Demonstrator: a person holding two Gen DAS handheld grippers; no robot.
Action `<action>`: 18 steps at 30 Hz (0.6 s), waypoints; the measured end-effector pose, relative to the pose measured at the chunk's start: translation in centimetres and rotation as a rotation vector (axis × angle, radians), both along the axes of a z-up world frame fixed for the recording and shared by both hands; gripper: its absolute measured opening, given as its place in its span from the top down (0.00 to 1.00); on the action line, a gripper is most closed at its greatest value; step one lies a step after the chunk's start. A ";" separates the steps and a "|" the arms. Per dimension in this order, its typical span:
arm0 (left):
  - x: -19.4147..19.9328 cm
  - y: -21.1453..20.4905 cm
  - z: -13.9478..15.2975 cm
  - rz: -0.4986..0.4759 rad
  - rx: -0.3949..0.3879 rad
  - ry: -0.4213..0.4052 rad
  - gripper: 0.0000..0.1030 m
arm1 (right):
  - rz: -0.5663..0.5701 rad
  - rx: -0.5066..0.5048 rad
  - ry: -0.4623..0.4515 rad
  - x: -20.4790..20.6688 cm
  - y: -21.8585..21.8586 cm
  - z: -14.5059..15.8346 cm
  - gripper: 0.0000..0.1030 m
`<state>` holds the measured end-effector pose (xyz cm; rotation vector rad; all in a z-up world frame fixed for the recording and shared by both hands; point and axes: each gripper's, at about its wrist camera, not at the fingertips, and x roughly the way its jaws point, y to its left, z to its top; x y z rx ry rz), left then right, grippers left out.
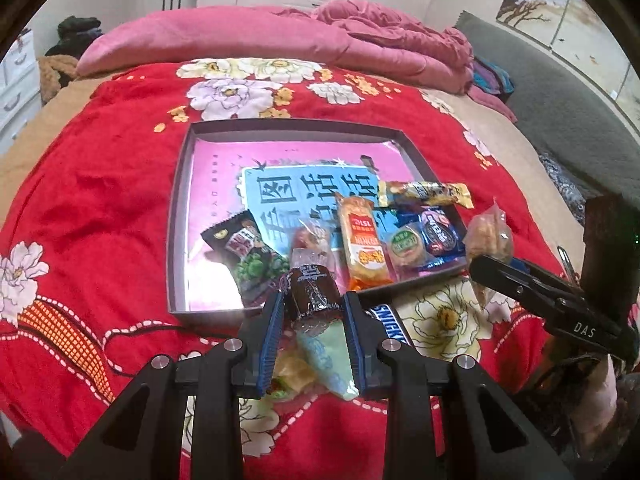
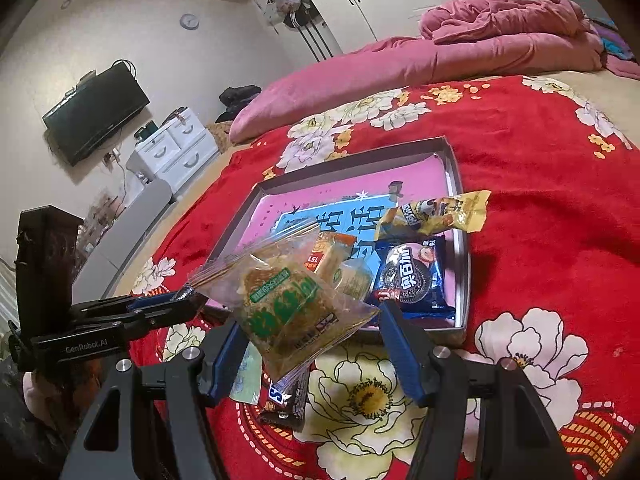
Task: Organize snacks
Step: 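Grasp the dark round chocolate with the left gripper while the right lifts the clear pastry bag, then carry the chocolate into the tray with the left gripper while the right carries the pastry bag over the tray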
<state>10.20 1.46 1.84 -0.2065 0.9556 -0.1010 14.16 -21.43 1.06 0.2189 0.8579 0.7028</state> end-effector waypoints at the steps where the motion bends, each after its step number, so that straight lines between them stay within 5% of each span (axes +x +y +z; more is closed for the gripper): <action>1: 0.1 0.1 0.0 0.007 0.002 -0.001 0.70 | -0.001 0.000 -0.001 0.0 0.0 0.0 0.37; 18: 1.6 1.3 -0.6 0.055 -0.024 0.001 0.70 | -0.047 0.008 -0.014 1.1 -0.3 0.3 0.37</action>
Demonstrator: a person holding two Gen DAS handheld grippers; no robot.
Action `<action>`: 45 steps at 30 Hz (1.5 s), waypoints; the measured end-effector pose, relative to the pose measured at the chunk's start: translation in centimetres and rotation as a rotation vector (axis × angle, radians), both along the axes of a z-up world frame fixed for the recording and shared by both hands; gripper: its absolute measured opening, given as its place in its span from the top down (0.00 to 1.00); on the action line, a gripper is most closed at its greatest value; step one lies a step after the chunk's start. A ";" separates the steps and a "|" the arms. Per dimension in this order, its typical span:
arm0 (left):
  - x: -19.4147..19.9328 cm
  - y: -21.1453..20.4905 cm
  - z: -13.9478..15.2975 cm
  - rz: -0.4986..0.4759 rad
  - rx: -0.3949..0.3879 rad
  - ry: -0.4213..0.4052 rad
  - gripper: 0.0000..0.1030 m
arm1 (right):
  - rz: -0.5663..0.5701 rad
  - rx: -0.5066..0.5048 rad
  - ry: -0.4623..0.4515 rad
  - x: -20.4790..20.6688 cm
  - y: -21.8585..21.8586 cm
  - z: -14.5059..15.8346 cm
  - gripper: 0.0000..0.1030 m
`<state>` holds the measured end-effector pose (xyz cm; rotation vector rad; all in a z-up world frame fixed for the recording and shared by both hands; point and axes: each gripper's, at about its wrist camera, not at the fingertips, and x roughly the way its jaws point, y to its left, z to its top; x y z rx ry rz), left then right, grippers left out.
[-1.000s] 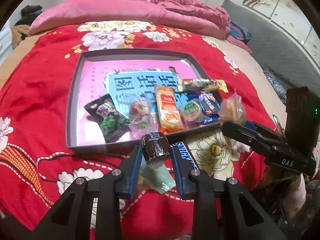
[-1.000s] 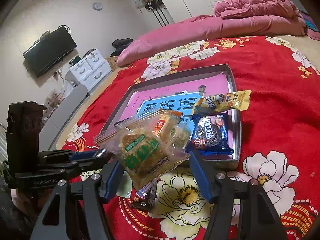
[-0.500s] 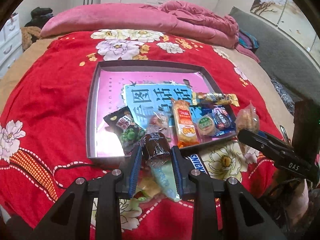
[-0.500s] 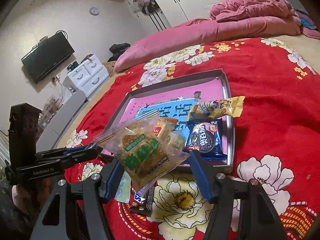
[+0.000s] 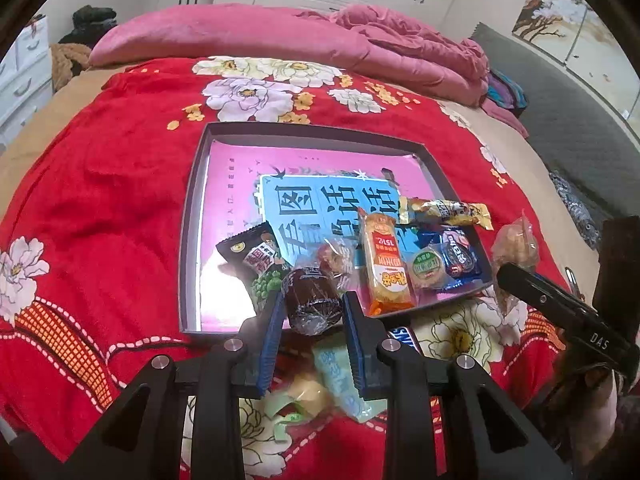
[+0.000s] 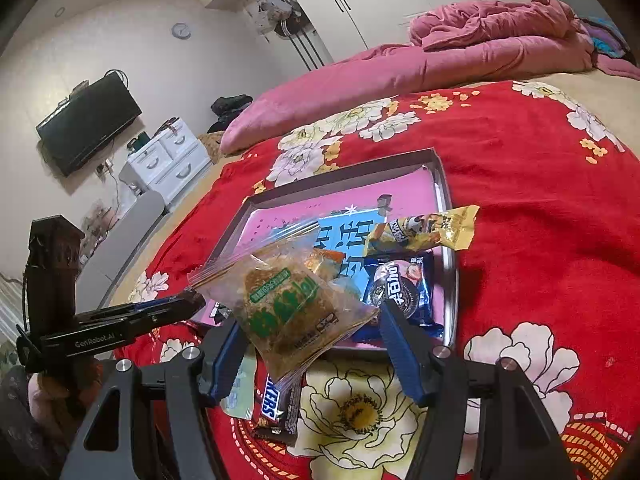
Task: Organize snacks
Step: 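Carry the chocolate into the tray with the left gripper while the right carries the pastry bag over the tray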
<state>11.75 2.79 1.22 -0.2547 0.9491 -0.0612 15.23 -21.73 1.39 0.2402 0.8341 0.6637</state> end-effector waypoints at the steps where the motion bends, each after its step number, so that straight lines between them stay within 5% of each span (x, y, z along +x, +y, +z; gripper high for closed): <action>1: 0.1 0.0 -0.1 0.002 -0.001 0.000 0.70 | -0.002 0.001 0.002 0.1 0.0 0.0 0.37; 45: 3.7 -1.5 -2.6 0.015 0.023 0.059 0.70 | -0.097 -0.064 0.009 2.5 -0.1 -0.5 0.37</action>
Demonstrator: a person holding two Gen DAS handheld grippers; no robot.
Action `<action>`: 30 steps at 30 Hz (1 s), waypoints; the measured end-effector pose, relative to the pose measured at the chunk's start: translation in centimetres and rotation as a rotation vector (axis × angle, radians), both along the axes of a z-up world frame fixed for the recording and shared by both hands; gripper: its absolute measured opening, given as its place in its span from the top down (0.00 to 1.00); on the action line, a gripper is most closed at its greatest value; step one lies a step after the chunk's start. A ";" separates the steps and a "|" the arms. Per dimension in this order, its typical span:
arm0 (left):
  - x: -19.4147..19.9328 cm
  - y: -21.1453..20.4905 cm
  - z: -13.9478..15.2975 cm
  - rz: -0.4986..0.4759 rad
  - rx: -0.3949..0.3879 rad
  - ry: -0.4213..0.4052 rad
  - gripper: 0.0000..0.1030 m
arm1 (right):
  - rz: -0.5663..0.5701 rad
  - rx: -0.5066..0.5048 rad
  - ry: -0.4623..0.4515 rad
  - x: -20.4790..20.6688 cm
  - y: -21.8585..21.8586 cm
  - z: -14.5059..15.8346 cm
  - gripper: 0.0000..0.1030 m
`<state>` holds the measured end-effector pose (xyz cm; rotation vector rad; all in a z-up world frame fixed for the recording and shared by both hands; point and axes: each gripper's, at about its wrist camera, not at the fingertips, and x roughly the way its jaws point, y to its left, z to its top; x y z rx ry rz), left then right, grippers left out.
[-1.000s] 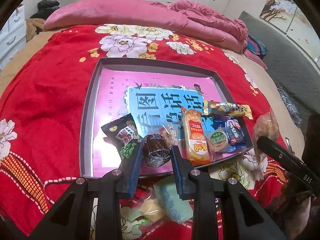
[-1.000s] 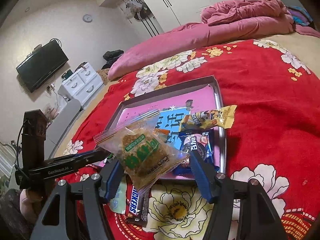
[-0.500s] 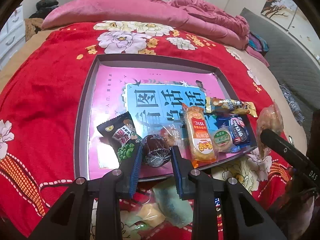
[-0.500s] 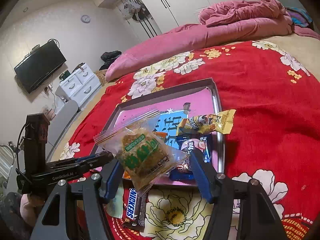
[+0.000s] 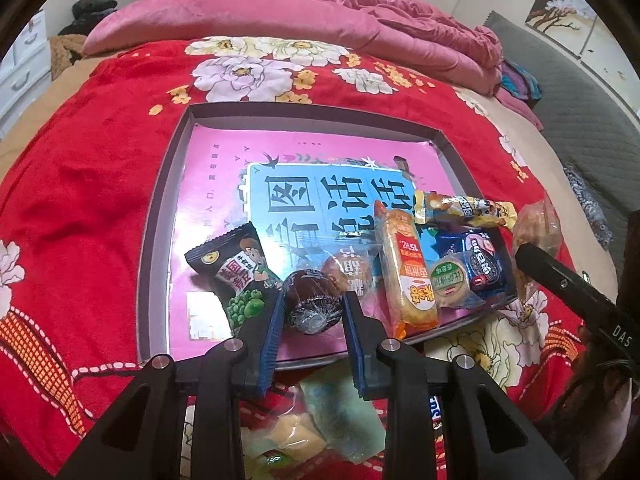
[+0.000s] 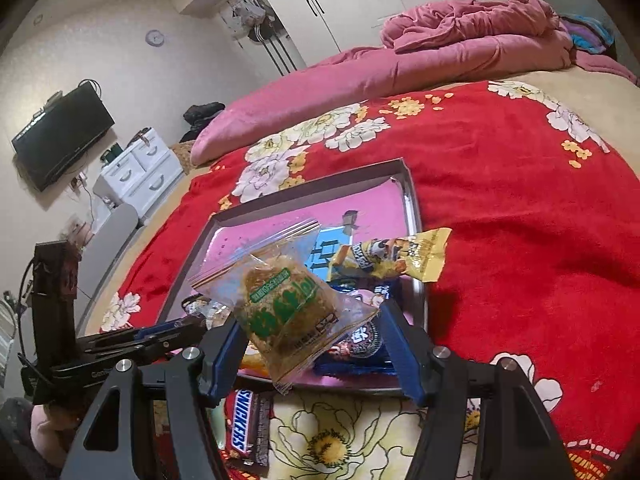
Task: Organize snacks
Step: 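Carry the chocolate into the tray with the left gripper while the right carries the pastry bag over the tray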
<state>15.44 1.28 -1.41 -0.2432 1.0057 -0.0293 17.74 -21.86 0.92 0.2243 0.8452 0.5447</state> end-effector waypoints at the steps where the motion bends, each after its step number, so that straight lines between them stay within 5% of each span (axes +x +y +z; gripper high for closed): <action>1: 0.0 -0.1 0.0 0.000 0.001 0.000 0.70 | -0.002 -0.006 0.001 0.0 0.0 0.0 0.37; 30: 0.5 -0.1 -0.6 0.007 -0.002 0.003 0.70 | -0.040 -0.092 0.022 1.2 0.5 -1.2 0.37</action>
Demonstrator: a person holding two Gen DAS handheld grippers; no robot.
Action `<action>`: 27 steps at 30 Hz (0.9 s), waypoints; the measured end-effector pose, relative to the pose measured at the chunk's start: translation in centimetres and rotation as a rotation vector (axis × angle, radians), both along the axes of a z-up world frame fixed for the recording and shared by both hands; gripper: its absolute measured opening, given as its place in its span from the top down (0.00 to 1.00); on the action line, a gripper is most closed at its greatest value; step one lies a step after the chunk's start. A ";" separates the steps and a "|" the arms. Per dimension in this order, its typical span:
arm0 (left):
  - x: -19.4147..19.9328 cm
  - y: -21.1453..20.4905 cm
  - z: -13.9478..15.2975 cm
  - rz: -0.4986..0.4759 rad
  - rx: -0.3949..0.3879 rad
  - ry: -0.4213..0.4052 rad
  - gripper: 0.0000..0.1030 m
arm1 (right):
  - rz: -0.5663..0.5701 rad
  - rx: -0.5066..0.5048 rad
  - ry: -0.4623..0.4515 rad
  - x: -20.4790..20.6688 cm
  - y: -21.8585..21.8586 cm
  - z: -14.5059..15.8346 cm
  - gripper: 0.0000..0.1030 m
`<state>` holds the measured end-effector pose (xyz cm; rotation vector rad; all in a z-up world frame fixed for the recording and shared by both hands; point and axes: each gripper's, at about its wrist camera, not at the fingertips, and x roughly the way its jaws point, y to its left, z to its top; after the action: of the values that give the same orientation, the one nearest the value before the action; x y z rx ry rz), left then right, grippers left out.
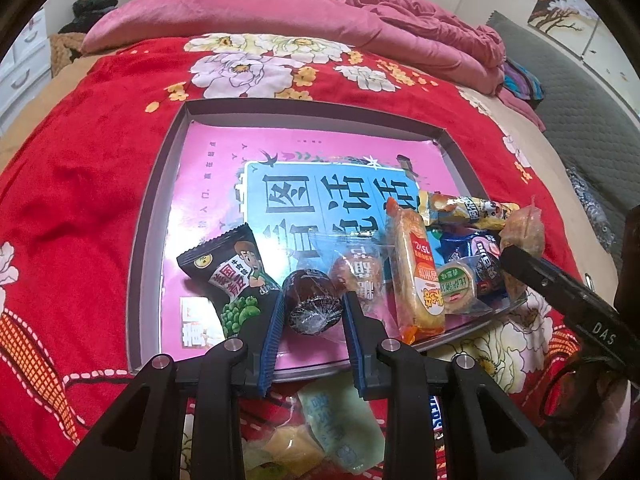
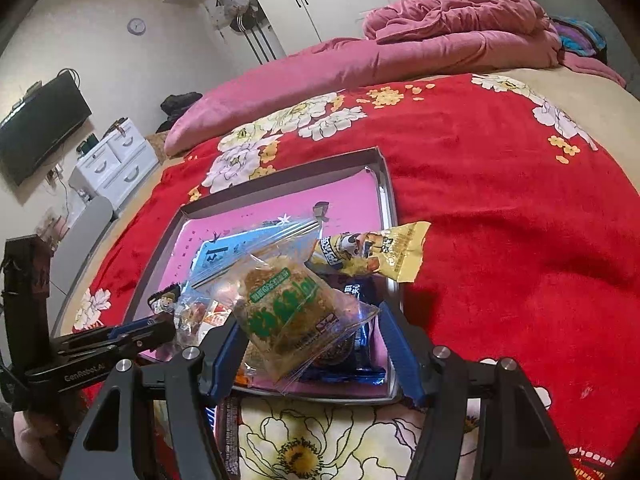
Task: Organize snacks
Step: 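Carry the chocolate into the tray with the left gripper while the right carries the pastry bag over the tray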
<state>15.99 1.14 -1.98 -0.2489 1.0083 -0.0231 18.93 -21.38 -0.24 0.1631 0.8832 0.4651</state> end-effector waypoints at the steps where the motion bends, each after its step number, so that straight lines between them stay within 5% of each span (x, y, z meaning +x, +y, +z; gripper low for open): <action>1: 0.0 0.0 0.0 0.000 0.000 -0.001 0.70 | 0.002 -0.011 -0.003 0.0 0.1 0.0 0.37; 27: 0.1 0.1 0.0 0.003 -0.005 -0.005 0.70 | 0.009 -0.122 -0.037 -0.2 1.6 -0.7 0.36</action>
<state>16.07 1.23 -2.02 -0.2545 1.0034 -0.0239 18.69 -19.81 -0.92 0.0381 0.8739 0.4203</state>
